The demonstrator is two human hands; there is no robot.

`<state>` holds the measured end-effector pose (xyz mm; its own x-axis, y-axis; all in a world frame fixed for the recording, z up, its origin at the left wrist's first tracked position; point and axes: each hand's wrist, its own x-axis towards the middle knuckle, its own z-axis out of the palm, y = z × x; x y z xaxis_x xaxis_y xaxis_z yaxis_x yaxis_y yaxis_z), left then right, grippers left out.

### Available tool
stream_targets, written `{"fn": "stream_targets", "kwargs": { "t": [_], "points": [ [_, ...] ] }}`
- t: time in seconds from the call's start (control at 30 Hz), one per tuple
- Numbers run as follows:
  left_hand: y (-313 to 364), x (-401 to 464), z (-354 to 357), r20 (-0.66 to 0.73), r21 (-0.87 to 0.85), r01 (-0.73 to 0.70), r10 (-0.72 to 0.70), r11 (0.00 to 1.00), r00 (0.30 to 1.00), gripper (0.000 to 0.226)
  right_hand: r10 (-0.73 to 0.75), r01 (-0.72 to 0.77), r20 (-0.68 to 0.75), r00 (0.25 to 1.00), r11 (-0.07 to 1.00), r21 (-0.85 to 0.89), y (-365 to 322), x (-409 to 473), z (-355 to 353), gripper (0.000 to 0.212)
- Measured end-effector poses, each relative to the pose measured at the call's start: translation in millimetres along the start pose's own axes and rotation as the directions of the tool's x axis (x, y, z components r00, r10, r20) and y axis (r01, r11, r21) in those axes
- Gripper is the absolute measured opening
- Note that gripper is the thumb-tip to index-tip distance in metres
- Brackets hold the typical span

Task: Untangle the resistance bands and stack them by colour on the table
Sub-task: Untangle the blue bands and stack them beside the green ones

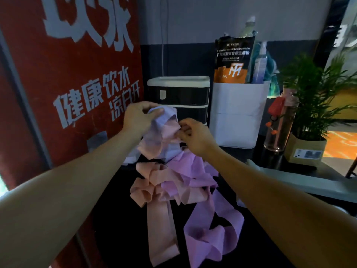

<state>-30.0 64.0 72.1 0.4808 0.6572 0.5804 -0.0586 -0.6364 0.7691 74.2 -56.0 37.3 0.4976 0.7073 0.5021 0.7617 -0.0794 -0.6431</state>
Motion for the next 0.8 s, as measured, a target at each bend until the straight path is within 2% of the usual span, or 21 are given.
{"fn": "stream_targets", "kwargs": {
  "t": [0.1,0.33,0.53,0.7,0.8],
  "points": [
    [11.8,-2.5,-2.9,0.019,-0.009,0.012,-0.012,1.000,1.000,0.021,0.012,-0.012,-0.007,1.000,0.998,0.059,-14.3,-2.2,-8.0,0.021],
    [26.3,-21.2,-5.6,0.050,-0.074,0.028,-0.025,0.997,0.998,0.020,0.031,-0.026,-0.120,0.992,0.999,0.040,-24.3,-12.2,-25.3,0.010],
    [26.3,-29.2,-7.8,0.019,-0.058,0.102,-0.102,0.993,0.995,0.016,0.014,0.012,-0.275,0.961,0.996,0.092,-27.4,-33.0,-31.4,0.006],
    [25.2,-39.0,-2.0,0.018,-0.112,0.185,-0.184,0.976,0.983,0.018,0.000,0.001,-0.047,0.999,1.000,0.023,-24.7,-48.3,-18.6,0.020],
    [24.2,-46.1,3.8,0.100,-0.168,0.229,-0.214,0.959,0.972,0.013,0.011,-0.006,-0.087,0.996,0.999,0.052,-24.6,-52.8,-12.5,0.020]
  ]
}}
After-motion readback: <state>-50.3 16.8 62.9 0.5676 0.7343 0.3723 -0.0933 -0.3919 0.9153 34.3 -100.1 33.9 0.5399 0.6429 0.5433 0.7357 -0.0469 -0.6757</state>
